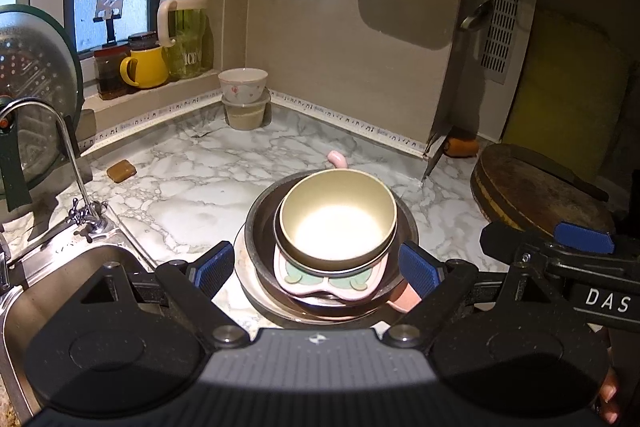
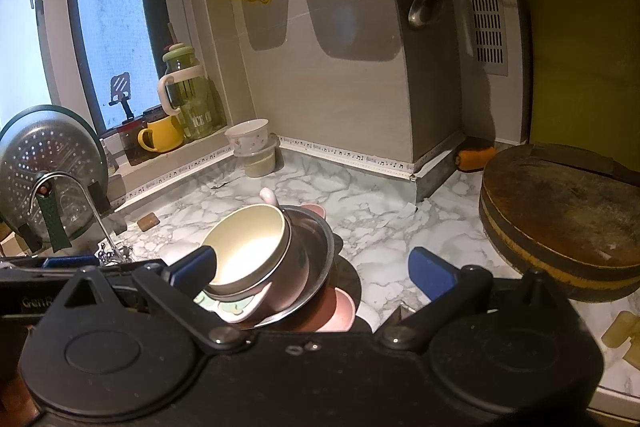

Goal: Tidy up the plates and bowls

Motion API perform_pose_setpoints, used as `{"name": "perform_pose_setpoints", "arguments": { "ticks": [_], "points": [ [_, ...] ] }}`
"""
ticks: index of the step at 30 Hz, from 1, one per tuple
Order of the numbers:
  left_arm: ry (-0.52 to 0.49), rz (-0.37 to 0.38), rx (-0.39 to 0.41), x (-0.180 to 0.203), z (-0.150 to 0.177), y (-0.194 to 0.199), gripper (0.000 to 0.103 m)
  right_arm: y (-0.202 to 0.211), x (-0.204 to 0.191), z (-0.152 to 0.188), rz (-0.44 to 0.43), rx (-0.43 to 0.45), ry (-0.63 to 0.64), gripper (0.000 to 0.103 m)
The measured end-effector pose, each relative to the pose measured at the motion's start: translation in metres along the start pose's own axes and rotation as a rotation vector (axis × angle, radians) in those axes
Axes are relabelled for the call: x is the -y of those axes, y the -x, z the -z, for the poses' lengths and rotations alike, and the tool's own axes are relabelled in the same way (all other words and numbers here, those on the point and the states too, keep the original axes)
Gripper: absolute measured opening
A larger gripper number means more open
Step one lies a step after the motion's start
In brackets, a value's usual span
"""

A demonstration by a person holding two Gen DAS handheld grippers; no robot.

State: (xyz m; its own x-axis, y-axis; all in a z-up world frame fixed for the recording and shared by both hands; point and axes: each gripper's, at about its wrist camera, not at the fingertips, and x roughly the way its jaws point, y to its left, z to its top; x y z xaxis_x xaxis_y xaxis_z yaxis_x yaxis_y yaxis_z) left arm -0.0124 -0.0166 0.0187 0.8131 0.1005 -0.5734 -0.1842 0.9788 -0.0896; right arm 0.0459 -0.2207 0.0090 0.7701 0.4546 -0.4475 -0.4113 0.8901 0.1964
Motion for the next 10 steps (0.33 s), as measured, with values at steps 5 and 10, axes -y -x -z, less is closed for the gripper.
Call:
{"name": "perform_pose_setpoints", "arguments": {
  "ticks": [5, 10],
  "points": [
    [0.012, 0.005, -0.01, -0.0034, 0.001, -0.0021, 0.09, -0.0031, -0.0033, 0.0, 0.001, -0.01, -0.001, 0.103],
    [0.016, 0.009, -0.015, -0.0045, 0.0015, -0.0039, 0.09, -0.0055, -0.0039, -0.001, 0.004, -0.014, -0.001, 0.103]
  ]
}}
